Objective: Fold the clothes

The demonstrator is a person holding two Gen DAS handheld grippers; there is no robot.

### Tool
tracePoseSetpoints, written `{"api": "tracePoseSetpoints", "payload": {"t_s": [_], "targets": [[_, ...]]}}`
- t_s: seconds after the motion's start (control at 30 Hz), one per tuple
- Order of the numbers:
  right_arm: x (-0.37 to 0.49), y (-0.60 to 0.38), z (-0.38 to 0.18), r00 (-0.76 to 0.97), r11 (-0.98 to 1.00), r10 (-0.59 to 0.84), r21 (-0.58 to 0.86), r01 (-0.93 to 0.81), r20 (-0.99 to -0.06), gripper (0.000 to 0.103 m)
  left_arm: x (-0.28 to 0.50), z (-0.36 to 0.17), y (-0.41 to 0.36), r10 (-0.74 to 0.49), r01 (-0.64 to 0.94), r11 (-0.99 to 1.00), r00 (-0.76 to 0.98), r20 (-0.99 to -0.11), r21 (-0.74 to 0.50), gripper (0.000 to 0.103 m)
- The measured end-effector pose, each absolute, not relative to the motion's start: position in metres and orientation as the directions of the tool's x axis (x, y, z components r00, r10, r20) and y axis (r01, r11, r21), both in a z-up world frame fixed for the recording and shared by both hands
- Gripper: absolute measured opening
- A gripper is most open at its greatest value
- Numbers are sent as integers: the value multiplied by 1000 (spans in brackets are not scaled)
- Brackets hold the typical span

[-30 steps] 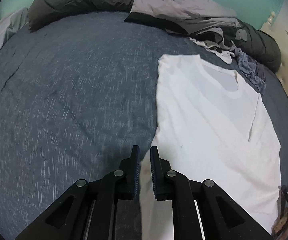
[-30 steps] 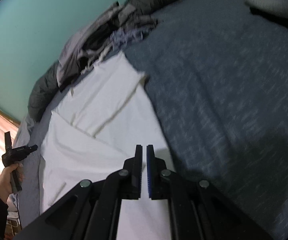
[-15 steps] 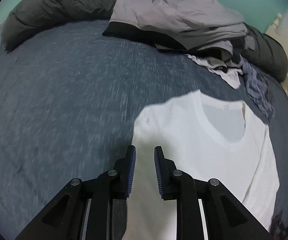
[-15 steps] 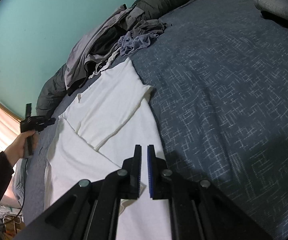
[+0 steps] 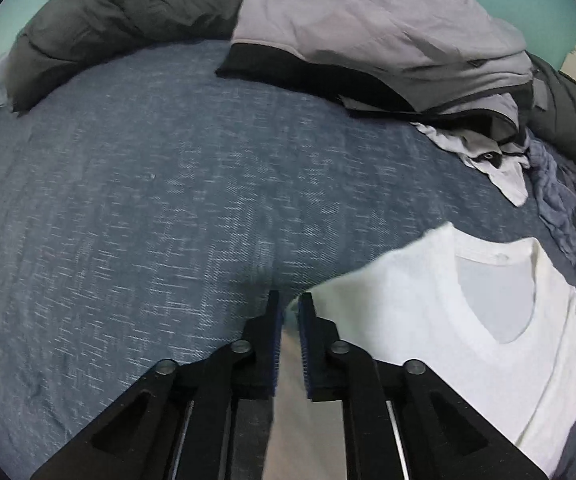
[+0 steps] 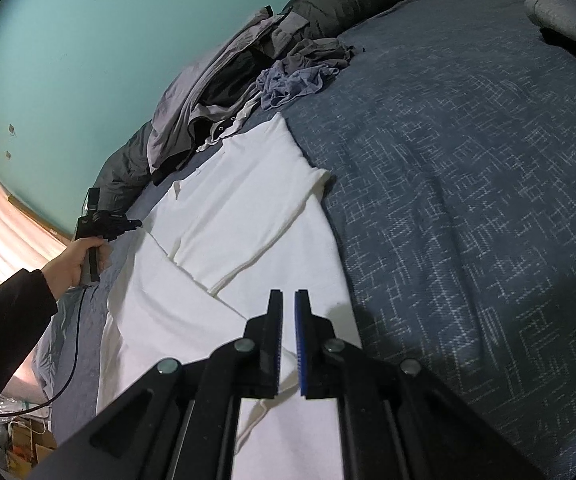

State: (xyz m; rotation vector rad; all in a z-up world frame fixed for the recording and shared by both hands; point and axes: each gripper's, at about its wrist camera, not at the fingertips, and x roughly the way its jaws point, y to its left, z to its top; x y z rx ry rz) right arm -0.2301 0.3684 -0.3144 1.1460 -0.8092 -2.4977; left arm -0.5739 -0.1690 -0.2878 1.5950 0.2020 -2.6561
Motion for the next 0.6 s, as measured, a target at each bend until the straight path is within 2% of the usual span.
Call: {"api": "tracePoseSetpoints", "payload": {"t_s": [0.2, 0.43, 0.6], "targets": [[-228, 369, -312, -657, -803, -459, 596, 17, -598, 6, -579, -291, -170, -15, 122, -991, -464, -886, -47, 6], [-229, 365, -314, -646, -802, -471, 596, 30, -601, 6, -582, -289, -181, -7, 215, -970, -487, -873, -113, 6], [-228, 364, -313, -647, -807, -469, 590, 36, -602, 6, -565, -270, -187, 26, 196, -969, -519, -854, -149, 6]]}}
